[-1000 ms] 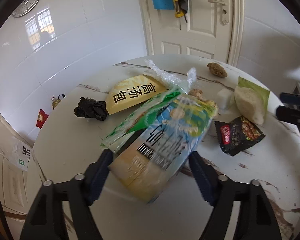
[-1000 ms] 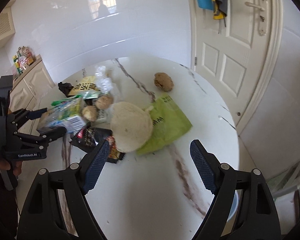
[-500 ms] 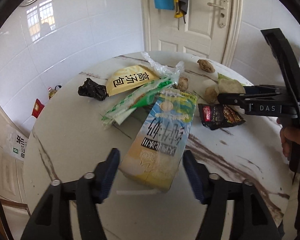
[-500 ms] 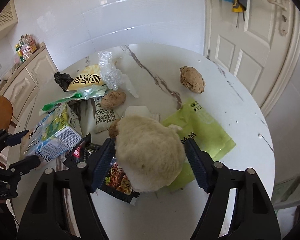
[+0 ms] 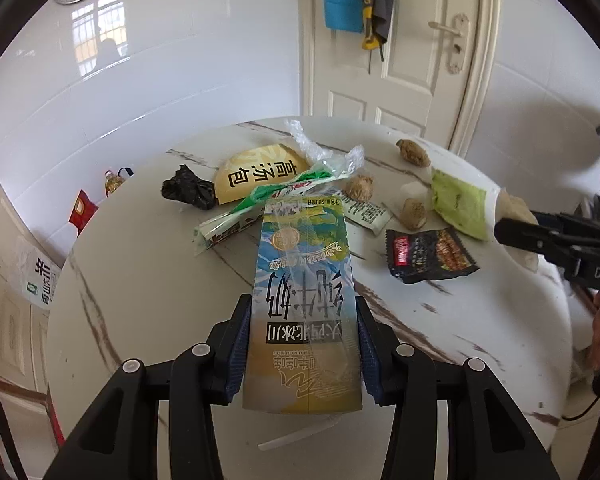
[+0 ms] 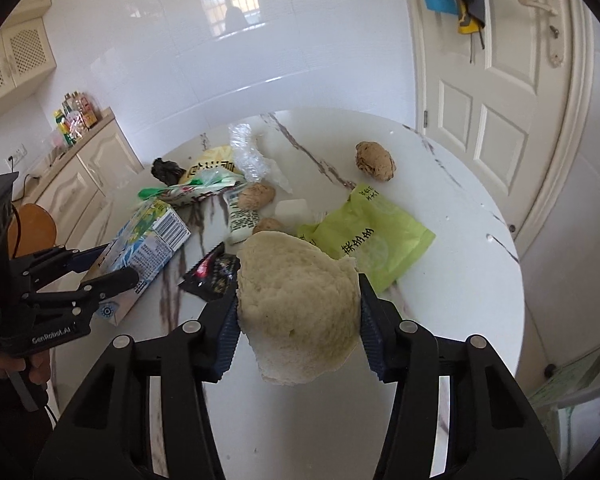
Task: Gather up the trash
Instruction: 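Carry carton and bread to the blue bucket and open both grippers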
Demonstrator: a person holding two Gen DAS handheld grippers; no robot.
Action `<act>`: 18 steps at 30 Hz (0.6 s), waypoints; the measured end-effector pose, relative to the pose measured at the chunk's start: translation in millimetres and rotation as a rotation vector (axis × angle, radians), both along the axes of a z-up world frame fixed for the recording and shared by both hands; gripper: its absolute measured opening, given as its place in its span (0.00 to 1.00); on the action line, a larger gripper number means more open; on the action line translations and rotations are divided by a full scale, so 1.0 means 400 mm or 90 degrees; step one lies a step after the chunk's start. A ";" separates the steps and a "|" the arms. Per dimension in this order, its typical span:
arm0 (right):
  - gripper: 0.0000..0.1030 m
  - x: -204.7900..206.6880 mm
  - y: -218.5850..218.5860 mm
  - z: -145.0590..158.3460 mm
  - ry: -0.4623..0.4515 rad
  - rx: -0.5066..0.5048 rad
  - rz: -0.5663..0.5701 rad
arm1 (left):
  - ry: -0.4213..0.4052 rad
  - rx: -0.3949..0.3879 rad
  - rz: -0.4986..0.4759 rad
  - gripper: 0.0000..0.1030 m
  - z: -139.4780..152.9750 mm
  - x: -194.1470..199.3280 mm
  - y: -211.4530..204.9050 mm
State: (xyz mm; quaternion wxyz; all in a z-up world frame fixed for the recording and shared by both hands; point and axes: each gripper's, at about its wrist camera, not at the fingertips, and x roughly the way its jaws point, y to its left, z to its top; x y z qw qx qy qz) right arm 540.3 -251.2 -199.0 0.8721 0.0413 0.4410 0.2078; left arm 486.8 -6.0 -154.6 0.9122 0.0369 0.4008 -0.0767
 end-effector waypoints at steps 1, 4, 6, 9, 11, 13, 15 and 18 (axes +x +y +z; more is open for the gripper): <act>0.48 -0.013 -0.003 0.010 -0.005 0.003 0.001 | -0.005 -0.008 -0.001 0.42 0.010 -0.013 -0.003; 0.48 -0.050 -0.017 0.038 -0.019 0.014 0.002 | -0.024 -0.029 -0.016 0.42 0.050 -0.060 -0.033; 0.48 -0.076 -0.035 0.057 -0.027 0.020 0.000 | -0.036 -0.031 -0.037 0.42 0.076 -0.087 -0.078; 0.48 -0.129 -0.088 0.090 -0.045 0.026 -0.016 | -0.051 -0.031 -0.071 0.42 0.102 -0.112 -0.167; 0.48 -0.163 -0.129 0.108 -0.053 0.026 -0.029 | -0.057 -0.032 -0.095 0.42 0.113 -0.122 -0.227; 0.48 -0.206 -0.193 0.126 -0.064 0.023 -0.053 | -0.059 -0.030 -0.123 0.42 0.118 -0.131 -0.310; 0.48 -0.244 -0.252 0.138 -0.068 0.019 -0.079 | -0.056 -0.029 -0.151 0.42 0.116 -0.135 -0.383; 0.48 -0.299 -0.357 0.143 -0.071 0.016 -0.125 | -0.045 -0.028 -0.200 0.42 0.109 -0.144 -0.505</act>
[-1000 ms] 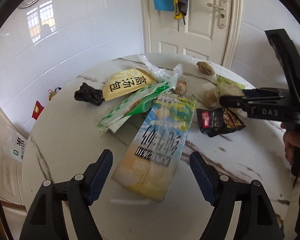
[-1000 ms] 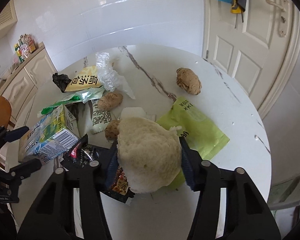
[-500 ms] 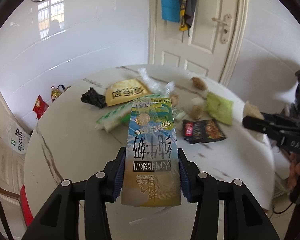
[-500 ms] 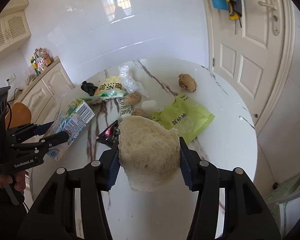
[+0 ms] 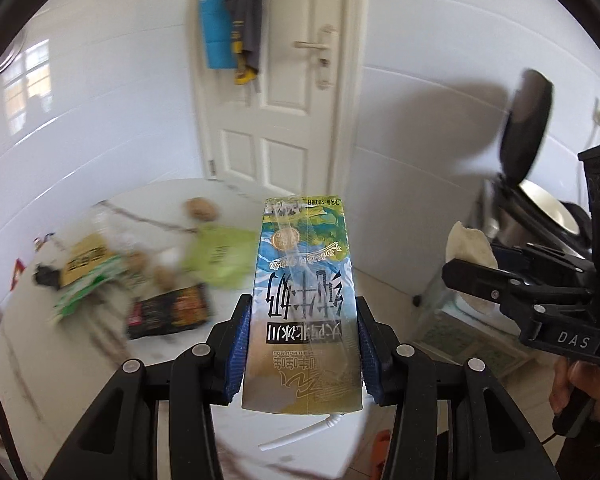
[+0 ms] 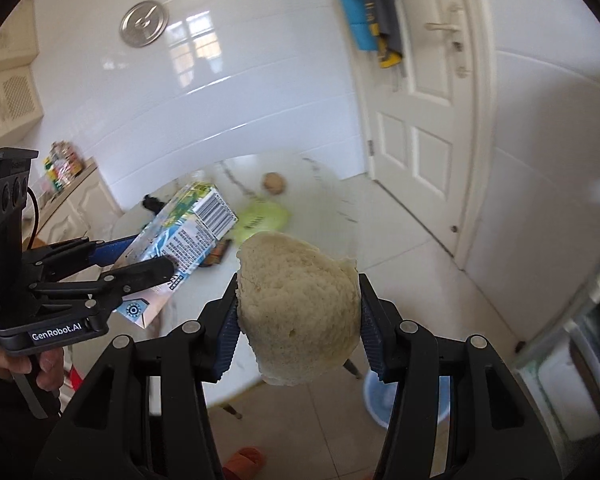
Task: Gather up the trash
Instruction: 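Carry carton and bread to the blue bucket and open both grippers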
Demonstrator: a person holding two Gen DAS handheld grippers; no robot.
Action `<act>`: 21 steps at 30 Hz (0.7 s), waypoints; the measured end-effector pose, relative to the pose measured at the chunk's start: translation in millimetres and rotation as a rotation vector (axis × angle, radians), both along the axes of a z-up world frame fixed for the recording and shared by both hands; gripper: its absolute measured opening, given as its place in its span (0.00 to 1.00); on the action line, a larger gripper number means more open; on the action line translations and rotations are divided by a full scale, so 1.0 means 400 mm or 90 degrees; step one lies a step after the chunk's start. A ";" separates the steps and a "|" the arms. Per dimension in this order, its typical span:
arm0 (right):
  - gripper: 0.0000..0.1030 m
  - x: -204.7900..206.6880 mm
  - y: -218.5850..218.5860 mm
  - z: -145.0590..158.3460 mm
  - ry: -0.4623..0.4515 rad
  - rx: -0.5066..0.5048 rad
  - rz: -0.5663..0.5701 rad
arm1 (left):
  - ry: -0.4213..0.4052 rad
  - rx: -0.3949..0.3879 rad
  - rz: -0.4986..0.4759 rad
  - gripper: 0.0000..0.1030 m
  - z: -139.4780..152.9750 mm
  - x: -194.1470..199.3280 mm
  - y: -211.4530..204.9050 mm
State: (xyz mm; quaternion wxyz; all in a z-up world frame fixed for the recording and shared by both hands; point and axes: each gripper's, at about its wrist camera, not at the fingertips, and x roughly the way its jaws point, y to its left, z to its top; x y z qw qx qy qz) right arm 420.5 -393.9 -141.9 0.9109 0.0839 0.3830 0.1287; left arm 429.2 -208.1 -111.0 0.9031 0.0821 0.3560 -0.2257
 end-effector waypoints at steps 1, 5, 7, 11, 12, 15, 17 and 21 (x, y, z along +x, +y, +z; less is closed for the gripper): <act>0.48 -0.018 -0.036 -0.003 0.001 0.000 -0.017 | 0.005 0.004 -0.018 0.42 -0.007 -0.003 -0.047; 0.48 -0.070 -0.161 -0.030 0.016 0.002 -0.073 | 0.029 0.025 -0.075 0.42 -0.047 0.015 -0.198; 0.48 -0.086 -0.215 -0.050 0.025 0.007 -0.098 | 0.040 0.037 -0.094 0.43 -0.069 0.032 -0.264; 0.48 -0.089 -0.310 -0.103 0.046 0.018 -0.134 | 0.065 0.069 -0.124 0.43 -0.125 0.086 -0.374; 0.48 -0.084 -0.330 -0.123 0.054 0.022 -0.142 | 0.071 0.076 -0.127 0.43 -0.136 0.114 -0.394; 0.48 -0.075 -0.374 -0.173 0.074 0.030 -0.155 | 0.081 0.106 -0.141 0.44 -0.186 0.179 -0.460; 0.48 -0.064 -0.398 -0.210 0.089 0.037 -0.162 | 0.084 0.116 -0.143 0.45 -0.210 0.212 -0.493; 0.48 -0.034 -0.433 -0.282 0.121 0.048 -0.168 | 0.086 0.124 -0.135 0.65 -0.256 0.279 -0.536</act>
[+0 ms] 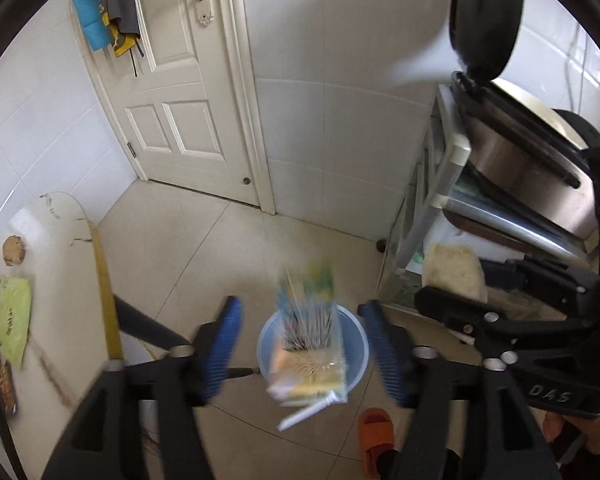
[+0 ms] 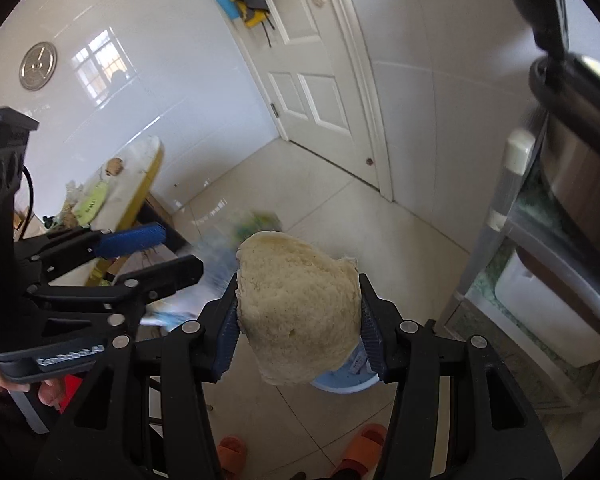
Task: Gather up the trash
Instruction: 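Carry carton and bread to the blue bucket and open both grippers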
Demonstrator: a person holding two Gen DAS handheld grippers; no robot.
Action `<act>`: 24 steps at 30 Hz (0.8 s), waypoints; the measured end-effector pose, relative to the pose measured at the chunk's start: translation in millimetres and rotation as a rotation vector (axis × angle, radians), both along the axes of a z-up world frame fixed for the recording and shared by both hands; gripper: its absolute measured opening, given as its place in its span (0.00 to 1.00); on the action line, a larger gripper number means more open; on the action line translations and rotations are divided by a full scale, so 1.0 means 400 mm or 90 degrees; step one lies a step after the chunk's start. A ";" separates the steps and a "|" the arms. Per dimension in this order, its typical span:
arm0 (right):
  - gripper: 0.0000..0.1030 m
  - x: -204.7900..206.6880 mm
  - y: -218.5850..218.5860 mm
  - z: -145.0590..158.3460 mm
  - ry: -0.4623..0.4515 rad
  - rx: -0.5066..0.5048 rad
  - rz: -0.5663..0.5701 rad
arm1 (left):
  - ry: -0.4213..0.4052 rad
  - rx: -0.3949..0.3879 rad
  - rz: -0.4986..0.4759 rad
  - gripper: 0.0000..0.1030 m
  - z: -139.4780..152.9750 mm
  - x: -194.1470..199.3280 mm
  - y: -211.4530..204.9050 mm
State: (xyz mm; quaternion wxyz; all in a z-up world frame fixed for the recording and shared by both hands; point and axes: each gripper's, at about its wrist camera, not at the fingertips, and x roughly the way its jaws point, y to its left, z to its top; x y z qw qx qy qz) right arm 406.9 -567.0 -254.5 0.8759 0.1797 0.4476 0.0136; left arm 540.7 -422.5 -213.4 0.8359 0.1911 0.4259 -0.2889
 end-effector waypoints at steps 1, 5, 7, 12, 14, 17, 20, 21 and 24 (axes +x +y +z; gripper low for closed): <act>0.48 0.014 -0.004 -0.018 0.007 0.004 -0.001 | -0.004 0.001 0.004 0.65 -0.007 0.006 -0.003; 0.48 0.047 -0.013 -0.071 0.023 0.015 0.001 | -0.005 0.006 0.030 0.66 -0.040 0.043 -0.026; 0.49 0.066 -0.009 -0.089 0.029 0.018 0.005 | -0.015 0.005 0.038 0.69 -0.036 0.051 -0.025; 0.53 0.097 0.020 -0.098 0.027 0.014 0.016 | -0.042 -0.013 0.058 0.75 0.010 0.012 0.008; 0.59 0.098 0.031 -0.093 0.024 0.018 0.018 | -0.056 -0.022 0.064 0.77 0.034 -0.004 0.028; 0.64 0.093 0.050 -0.066 0.016 0.013 0.018 | -0.069 -0.042 0.068 0.79 0.072 -0.039 0.064; 0.67 0.085 0.077 -0.023 0.003 -0.001 0.021 | -0.084 -0.061 0.078 0.81 0.104 -0.074 0.113; 0.67 0.078 0.087 -0.006 -0.003 -0.005 0.022 | -0.086 -0.068 0.081 0.82 0.115 -0.085 0.133; 0.71 0.056 0.130 0.059 -0.027 -0.022 0.033 | -0.100 -0.084 0.092 0.84 0.150 -0.143 0.221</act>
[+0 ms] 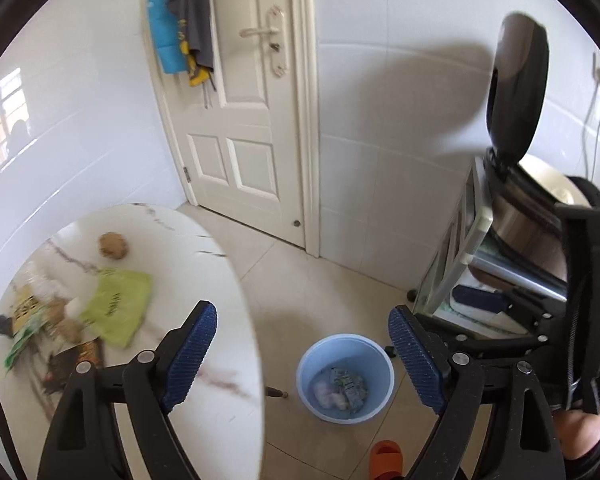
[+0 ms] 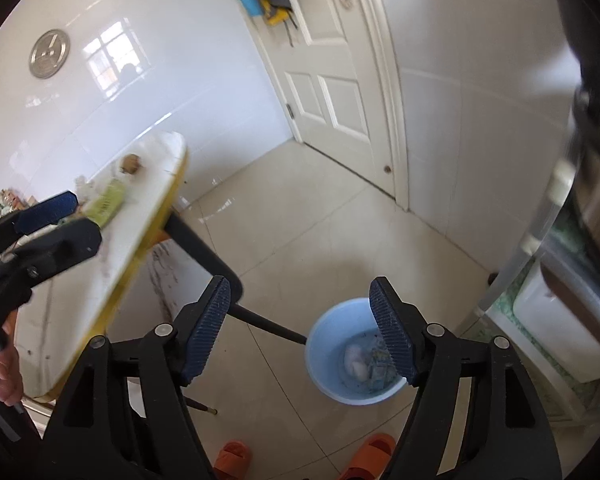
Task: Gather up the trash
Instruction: 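Carry carton and bread to the blue bucket and open both grippers, then return to the table and grasp the dark snack packet with the left gripper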
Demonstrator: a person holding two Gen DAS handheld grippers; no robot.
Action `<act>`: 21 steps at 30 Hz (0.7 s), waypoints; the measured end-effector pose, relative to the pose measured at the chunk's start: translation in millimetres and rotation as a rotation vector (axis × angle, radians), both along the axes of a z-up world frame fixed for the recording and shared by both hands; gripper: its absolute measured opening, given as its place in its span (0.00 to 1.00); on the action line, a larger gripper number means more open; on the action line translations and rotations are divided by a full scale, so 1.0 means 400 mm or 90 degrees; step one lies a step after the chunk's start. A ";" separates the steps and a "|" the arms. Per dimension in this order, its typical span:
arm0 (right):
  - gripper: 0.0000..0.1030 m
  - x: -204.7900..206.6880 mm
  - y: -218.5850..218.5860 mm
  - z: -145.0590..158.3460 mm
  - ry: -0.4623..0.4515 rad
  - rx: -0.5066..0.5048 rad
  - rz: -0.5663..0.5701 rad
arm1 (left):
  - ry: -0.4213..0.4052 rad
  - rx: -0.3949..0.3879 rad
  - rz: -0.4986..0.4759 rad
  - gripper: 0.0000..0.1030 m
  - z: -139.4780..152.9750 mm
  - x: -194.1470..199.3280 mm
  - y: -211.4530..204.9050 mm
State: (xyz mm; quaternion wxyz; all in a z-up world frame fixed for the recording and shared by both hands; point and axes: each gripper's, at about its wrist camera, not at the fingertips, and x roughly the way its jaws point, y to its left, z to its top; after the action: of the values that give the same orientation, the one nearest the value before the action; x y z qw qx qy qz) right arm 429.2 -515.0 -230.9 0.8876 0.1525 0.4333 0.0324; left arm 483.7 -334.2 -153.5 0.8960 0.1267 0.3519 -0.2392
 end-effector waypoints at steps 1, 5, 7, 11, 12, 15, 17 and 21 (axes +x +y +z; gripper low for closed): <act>0.71 -0.005 0.013 0.019 -0.008 -0.005 0.004 | -0.005 -0.004 0.004 0.85 0.007 -0.012 0.022; 0.71 -0.021 0.097 0.096 -0.040 -0.021 0.030 | -0.025 -0.022 0.021 0.91 0.041 -0.078 0.144; 0.72 -0.021 0.149 0.125 -0.051 -0.026 0.048 | -0.035 -0.021 0.044 0.94 0.050 -0.097 0.213; 0.72 -0.012 0.241 0.154 -0.058 -0.031 0.082 | -0.027 -0.018 0.096 0.97 0.052 -0.109 0.352; 0.72 -0.005 0.269 0.158 -0.056 -0.033 0.094 | -0.021 -0.013 0.110 0.97 0.047 -0.105 0.386; 0.72 0.014 0.326 0.162 -0.052 -0.039 0.118 | 0.008 -0.002 0.150 0.97 0.024 -0.080 0.456; 0.72 0.033 0.362 0.158 -0.048 -0.043 0.134 | 0.027 -0.005 0.166 0.97 0.012 -0.065 0.487; 0.72 0.071 0.420 0.138 -0.036 -0.052 0.163 | 0.054 0.007 0.199 0.97 -0.010 -0.023 0.527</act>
State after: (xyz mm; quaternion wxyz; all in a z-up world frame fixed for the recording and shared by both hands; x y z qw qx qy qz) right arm 457.5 -347.2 -175.5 0.8935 0.0589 0.4251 0.1324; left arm 474.7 -123.4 -157.5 0.9059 0.0652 0.4062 -0.1004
